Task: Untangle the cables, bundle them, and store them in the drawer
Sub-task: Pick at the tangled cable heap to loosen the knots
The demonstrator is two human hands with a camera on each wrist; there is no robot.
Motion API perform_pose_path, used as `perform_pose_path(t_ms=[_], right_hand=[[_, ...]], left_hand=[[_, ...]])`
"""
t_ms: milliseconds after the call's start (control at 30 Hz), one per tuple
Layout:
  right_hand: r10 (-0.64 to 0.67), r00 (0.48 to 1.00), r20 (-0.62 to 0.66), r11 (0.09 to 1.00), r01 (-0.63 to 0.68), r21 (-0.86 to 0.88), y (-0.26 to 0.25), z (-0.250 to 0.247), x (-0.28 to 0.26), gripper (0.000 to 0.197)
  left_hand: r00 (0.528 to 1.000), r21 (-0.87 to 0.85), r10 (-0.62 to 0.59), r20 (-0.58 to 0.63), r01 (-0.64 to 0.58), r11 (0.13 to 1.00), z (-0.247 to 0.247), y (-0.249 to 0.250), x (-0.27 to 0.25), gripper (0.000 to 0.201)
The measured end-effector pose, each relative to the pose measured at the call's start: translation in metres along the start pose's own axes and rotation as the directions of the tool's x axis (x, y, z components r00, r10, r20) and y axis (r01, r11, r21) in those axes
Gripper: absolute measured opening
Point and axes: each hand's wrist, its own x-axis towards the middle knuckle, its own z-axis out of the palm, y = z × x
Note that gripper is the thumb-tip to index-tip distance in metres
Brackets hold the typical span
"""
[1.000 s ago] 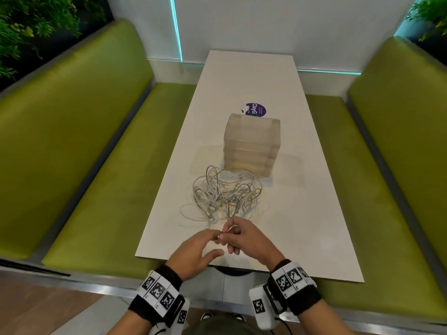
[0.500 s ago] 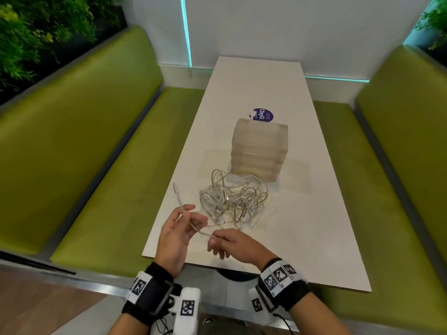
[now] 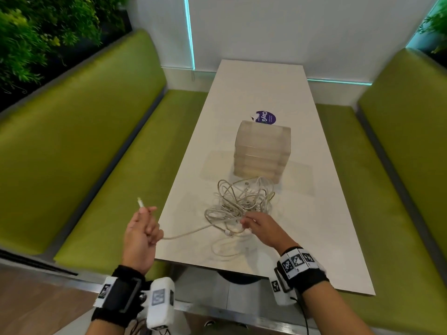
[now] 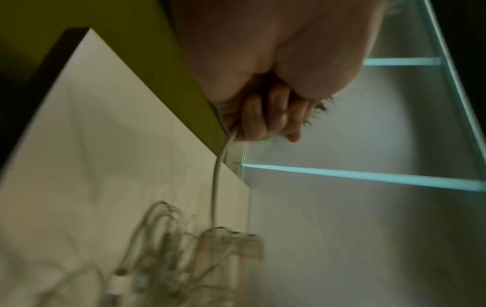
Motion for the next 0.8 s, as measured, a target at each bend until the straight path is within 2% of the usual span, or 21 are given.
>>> perform_pose_path(t_ms=[100, 167, 267, 367, 567, 667, 733, 800], right_hand=[[0.008, 0.998, -0.069, 0.980, 0.005, 0.199, -0.011, 0.005, 0.002, 0.031], [-0.007, 0.998, -0.069, 0.969, 0.023, 0.244, -0.020, 0.013, 0.003, 0.033], [-0.028, 0.997, -0.078, 0.978, 0.044, 0.203, -0.027, 0.026, 0.004, 0.033], [-0.031, 0.999, -0.045, 0.992, 0.036, 0.118, -0.032, 0.034, 0.003, 0.031], [0.023, 1.000, 0.010, 0.995, -0.023, 0.097, -0.033, 0.036, 0.005, 0.026], [0.014, 0.997, 0.076, 0.998, -0.009, -0.065, -0.027, 0.031, 0.010, 0.030], [-0.019, 0.998, 0.065, 0.996, 0.024, -0.089, -0.024, 0.023, 0.012, 0.040], [-0.076, 0.995, 0.058, 0.989, 0.083, -0.126, -0.022, 0.018, 0.017, 0.038]], left_hand=[[0.995, 0.278, -0.062, 0.075, 0.038, 0.960, 0.015, -0.038, -0.002, 0.026], [0.981, 0.329, -0.121, 0.154, 0.065, 0.942, 0.034, -0.059, -0.006, 0.027], [0.959, 0.290, -0.156, 0.235, 0.084, 0.953, 0.065, -0.077, -0.013, 0.024], [0.946, 0.280, -0.139, 0.292, 0.054, 0.958, 0.085, -0.086, -0.015, 0.029], [0.952, 0.171, -0.143, 0.270, 0.099, 0.980, 0.097, -0.087, -0.016, 0.031], [0.955, 0.046, -0.133, 0.266, 0.126, 0.991, 0.096, -0.072, -0.013, 0.031], [0.949, -0.019, -0.104, 0.298, 0.114, 0.993, 0.093, -0.058, -0.012, 0.032], [0.956, -0.049, -0.080, 0.282, 0.098, 0.994, 0.092, -0.043, -0.013, 0.031]])
